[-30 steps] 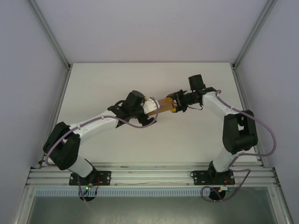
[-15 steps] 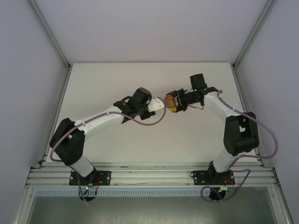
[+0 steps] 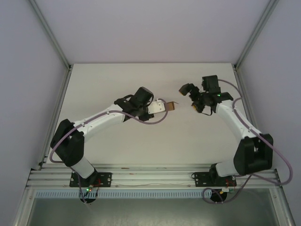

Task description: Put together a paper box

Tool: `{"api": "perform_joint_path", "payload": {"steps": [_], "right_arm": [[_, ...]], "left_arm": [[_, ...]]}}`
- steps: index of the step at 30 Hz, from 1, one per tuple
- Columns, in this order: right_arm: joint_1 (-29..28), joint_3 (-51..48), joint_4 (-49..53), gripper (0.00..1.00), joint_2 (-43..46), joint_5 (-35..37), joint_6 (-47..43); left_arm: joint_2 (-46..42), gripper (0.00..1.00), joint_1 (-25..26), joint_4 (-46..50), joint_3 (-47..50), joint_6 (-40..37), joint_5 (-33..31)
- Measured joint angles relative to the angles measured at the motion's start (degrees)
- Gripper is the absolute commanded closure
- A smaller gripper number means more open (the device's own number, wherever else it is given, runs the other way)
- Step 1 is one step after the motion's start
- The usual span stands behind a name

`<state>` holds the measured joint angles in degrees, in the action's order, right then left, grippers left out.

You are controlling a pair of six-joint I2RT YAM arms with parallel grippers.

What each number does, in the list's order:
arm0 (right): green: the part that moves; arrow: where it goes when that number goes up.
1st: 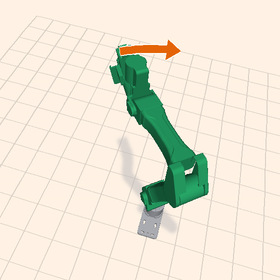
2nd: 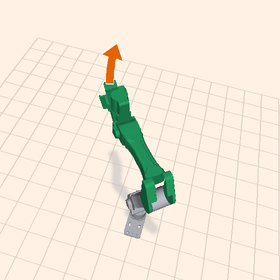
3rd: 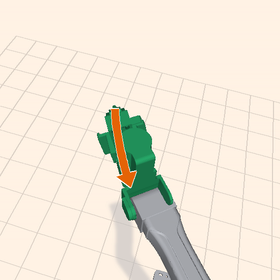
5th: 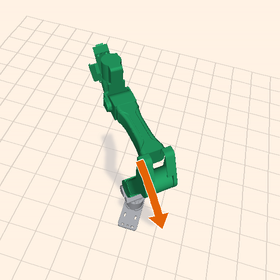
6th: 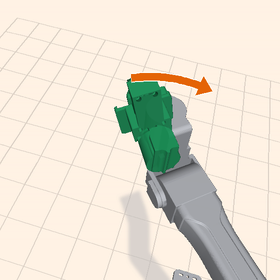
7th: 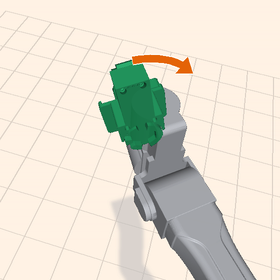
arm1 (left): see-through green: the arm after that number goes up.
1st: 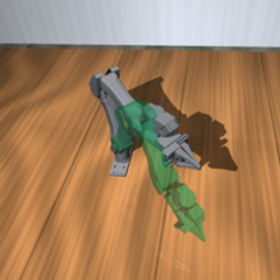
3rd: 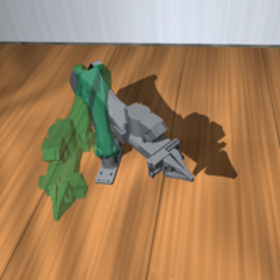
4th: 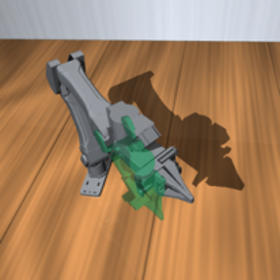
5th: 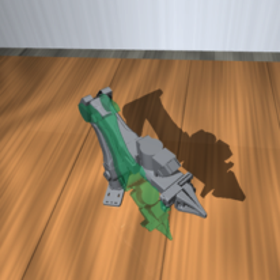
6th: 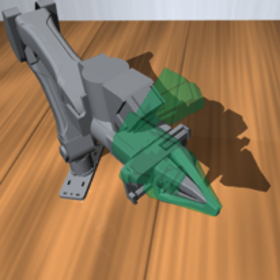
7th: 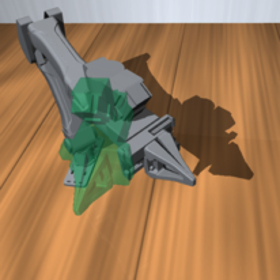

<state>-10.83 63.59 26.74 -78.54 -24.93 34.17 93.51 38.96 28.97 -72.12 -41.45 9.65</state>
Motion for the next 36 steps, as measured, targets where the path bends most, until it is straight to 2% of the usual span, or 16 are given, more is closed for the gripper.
{"api": "perform_joint_path", "payload": {"steps": [2, 5, 11, 14, 17, 21, 26, 33, 36], "right_arm": [[0.2, -2.3, -2.6, 0.00, 3.7, 6.1, -8.3], [0.2, -6.6, -5.7, 0.00, 8.8, 8.3, -19.6], [0.1, -7.8, -4.8, 0.10, 10.5, -3.2, -37.7], [-0.8, -7.0, -1.4, 0.21, 9.6, -9.8, -44.5], [-3.7, -5.8, 2.5, 0.31, 7.3, -13.0, -50.7], [-7.6, -3.9, 6.4, 0.39, 3.8, -12.9, -55.1], [-9.1, -0.1, 9.9, 0.55, -1.9, -12.1, -58.0], [-9.8, 0.4, 13.1, 0.60, -5.5, -12.1, -59.6], [-9.8, 0.5, 13.6, 0.66, -5.5, -11.3, -59.3]], "left_arm": [[2.2, 0.68, 0.0, 4.3, -2.2, -0.9, 2.0], [5.4, 0.67, -0.3, 9.7, -4.5, -2.6, 5.7], [10.0, 0.67, -1.7, 18.7, -10.1, -5.7, 11.4], [13.0, 0.67, -1.9, 21.6, -14.6, -6.3, 12.1], [15.1, 0.67, -1.9, 23.3, -16.6, -6.7, 12.3], [16.5, 0.67, -1.9, 24.6, -17.5, -7.2, 12.8], [18.4, 0.66, -1.9, 27.3, -20.1, -7.7, 13.0], [20.9, 0.67, -1.9, 30.0, -23.6, -7.5, 12.9], [21.2, 0.66, -1.9, 30.5, -24.2, -7.3, 13.0]]}}
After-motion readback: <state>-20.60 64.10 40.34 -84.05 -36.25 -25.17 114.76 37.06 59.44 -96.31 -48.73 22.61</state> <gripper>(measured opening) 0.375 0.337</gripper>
